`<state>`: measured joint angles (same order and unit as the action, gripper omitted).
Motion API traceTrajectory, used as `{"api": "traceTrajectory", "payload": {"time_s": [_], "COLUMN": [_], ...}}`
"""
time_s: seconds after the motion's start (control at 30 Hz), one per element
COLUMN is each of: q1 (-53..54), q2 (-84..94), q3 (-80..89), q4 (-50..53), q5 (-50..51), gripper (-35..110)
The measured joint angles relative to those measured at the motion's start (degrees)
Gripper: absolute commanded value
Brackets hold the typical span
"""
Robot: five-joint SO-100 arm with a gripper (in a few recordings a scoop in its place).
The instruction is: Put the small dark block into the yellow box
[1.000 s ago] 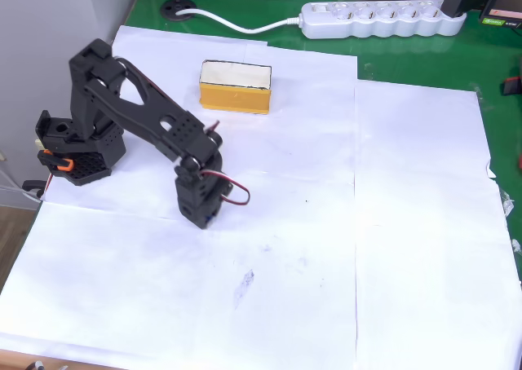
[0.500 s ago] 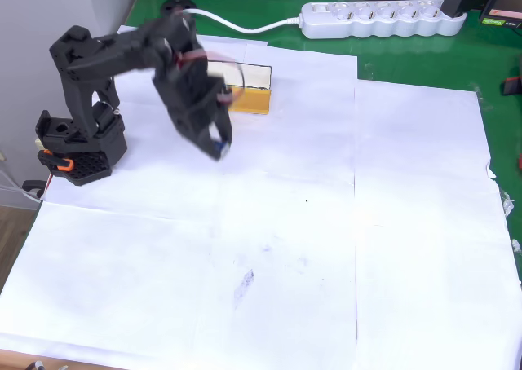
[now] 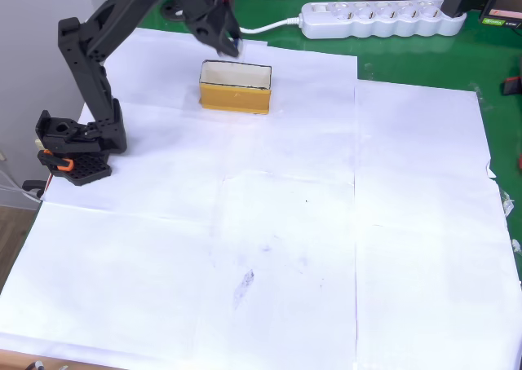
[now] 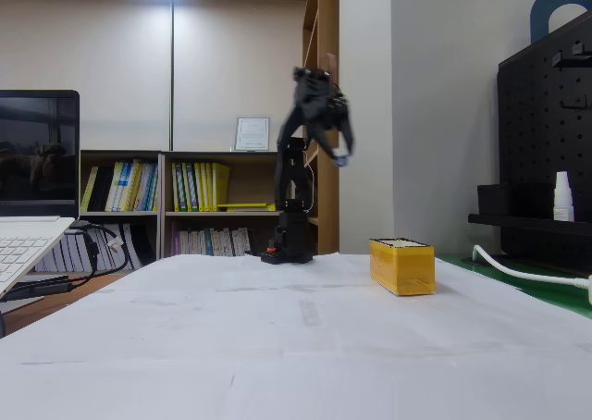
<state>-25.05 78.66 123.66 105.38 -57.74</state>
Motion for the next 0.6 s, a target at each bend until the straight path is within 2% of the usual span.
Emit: {"api": "traceTrajectory", "payload": {"time_s": [0.1,0.27,0.6], "q1": [-5.7,-10.4,-9.8], "q2": [0.4,3.6,14.1], "q3": [-5.3,-12.7,-14.2], "q4": [-1.0,-8.4,-21.5], "q5": [2.7,4.3,-0.9], "gripper": [0,0,0]}}
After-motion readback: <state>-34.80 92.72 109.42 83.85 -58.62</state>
